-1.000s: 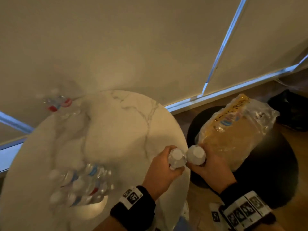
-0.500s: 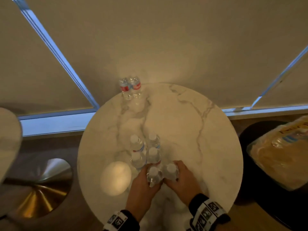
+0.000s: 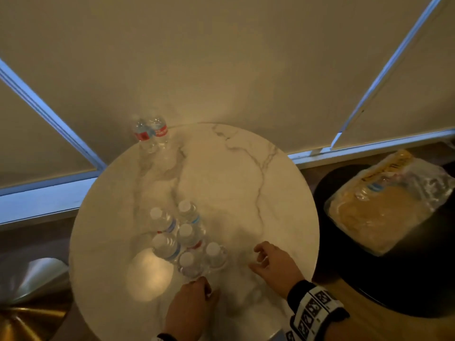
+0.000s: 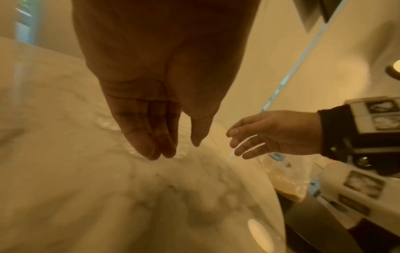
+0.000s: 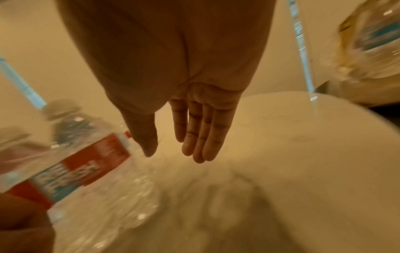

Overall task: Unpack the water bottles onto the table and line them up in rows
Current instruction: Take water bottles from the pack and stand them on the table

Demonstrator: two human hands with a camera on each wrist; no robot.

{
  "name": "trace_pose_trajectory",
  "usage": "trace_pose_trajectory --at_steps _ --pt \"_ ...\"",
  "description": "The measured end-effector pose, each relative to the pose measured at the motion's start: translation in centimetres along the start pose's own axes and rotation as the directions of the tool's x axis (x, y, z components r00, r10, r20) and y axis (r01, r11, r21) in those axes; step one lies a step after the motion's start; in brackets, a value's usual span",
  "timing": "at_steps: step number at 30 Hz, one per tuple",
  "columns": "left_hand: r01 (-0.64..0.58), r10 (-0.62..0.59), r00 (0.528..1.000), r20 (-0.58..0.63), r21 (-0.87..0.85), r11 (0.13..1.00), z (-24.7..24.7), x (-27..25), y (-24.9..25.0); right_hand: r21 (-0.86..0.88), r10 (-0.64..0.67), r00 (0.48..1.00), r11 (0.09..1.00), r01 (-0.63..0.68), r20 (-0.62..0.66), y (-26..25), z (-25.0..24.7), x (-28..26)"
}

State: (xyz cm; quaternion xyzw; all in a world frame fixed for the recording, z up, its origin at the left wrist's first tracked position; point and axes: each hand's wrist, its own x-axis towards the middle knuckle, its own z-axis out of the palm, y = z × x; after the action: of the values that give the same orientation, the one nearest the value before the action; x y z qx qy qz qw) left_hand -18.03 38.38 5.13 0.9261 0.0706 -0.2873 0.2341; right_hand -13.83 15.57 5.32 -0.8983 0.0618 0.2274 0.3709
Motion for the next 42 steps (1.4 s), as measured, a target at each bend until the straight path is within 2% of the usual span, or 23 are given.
trace_pose_trajectory --at_steps 4,6,9,13,16,18,19,22,25,28,30,32,34,36,38,40,42 --pt "-0.180 0.180 0.984 0.001 -0.003 0.984 1.6 1.5 7.2 0.058 0.155 0.981 0.987 -0.149 -0.118 5.6 -5.4 -0.3" --pt "-0.275 0.275 0.961 -0.012 0.007 0.962 2.4 2.9 11.8 0.117 0.235 0.954 0.969 -0.216 -0.187 8.7 -8.6 0.0" --pt "-0.370 0.372 0.928 0.014 -0.072 0.926 3.8 5.9 19.5 0.231 0.338 0.895 0.933 -0.278 -0.290 13.4 -13.7 1.3" --pt "-0.515 0.519 0.854 0.016 -0.108 0.850 6.2 10.7 30.3 0.473 0.536 0.765 0.810 -0.347 -0.357 19.3 -20.8 4.9" --pt "-0.559 0.571 0.814 0.103 -0.126 0.820 9.3 14.6 36.7 0.644 0.652 0.643 0.700 -0.308 -0.402 22.9 -25.8 8.2" --pt "-0.581 0.594 0.786 0.169 -0.124 0.804 11.3 16.8 39.9 0.686 0.712 0.572 0.653 -0.322 -0.408 25.1 -29.2 10.8" --pt "-0.583 0.595 0.777 0.207 -0.122 0.803 12.3 18.0 41.2 0.653 0.725 0.552 0.657 -0.375 -0.413 26.2 -30.8 12.0" --pt "-0.585 0.566 0.755 0.331 -0.050 0.810 15.0 21.3 44.3 0.562 0.727 0.579 0.671 -0.483 -0.369 28.9 -33.8 15.8" --pt "-0.596 0.565 0.757 0.329 -0.009 0.803 17.3 24.5 46.3 0.467 0.608 0.761 0.753 -0.463 -0.226 30.1 -35.8 17.2" --pt "-0.627 0.621 0.765 0.170 -0.025 0.779 18.3 25.8 48.7 0.498 0.546 0.804 0.778 -0.383 -0.235 31.5 -35.9 17.1" --pt "-0.655 0.658 0.751 0.044 -0.069 0.752 18.2 26.5 49.8 0.435 0.501 0.843 0.815 -0.383 -0.196 31.1 -35.5 16.3" --pt "-0.670 0.670 0.742 -0.014 -0.064 0.740 18.2 27.4 50.3 0.395 0.477 0.863 0.834 -0.385 -0.165 30.7 -34.4 15.5" --pt "-0.658 0.659 0.751 0.025 -0.046 0.752 18.4 28.1 51.3 0.346 0.448 0.856 0.870 -0.351 -0.259 31.1 -33.9 14.6" --pt "-0.678 0.677 0.733 0.063 -0.016 0.735 18.7 28.2 52.1 0.281 0.380 0.874 0.912 -0.299 -0.303 30.8 -33.3 13.2" --pt "-0.703 0.700 0.711 0.063 0.053 0.709 18.4 27.7 53.0 0.175 0.332 0.911 0.939 -0.295 -0.243 30.8 -32.9 11.7" --pt "-0.692 0.692 0.720 0.051 0.124 0.711 17.9 27.0 53.5 0.085 0.322 0.933 0.946 -0.312 -0.160 30.8 -32.6 9.8" --pt "-0.694 0.691 0.719 0.073 0.128 0.709 17.0 26.4 53.6 0.114 0.311 0.946 0.947 -0.300 -0.091 30.6 -32.3 7.8"
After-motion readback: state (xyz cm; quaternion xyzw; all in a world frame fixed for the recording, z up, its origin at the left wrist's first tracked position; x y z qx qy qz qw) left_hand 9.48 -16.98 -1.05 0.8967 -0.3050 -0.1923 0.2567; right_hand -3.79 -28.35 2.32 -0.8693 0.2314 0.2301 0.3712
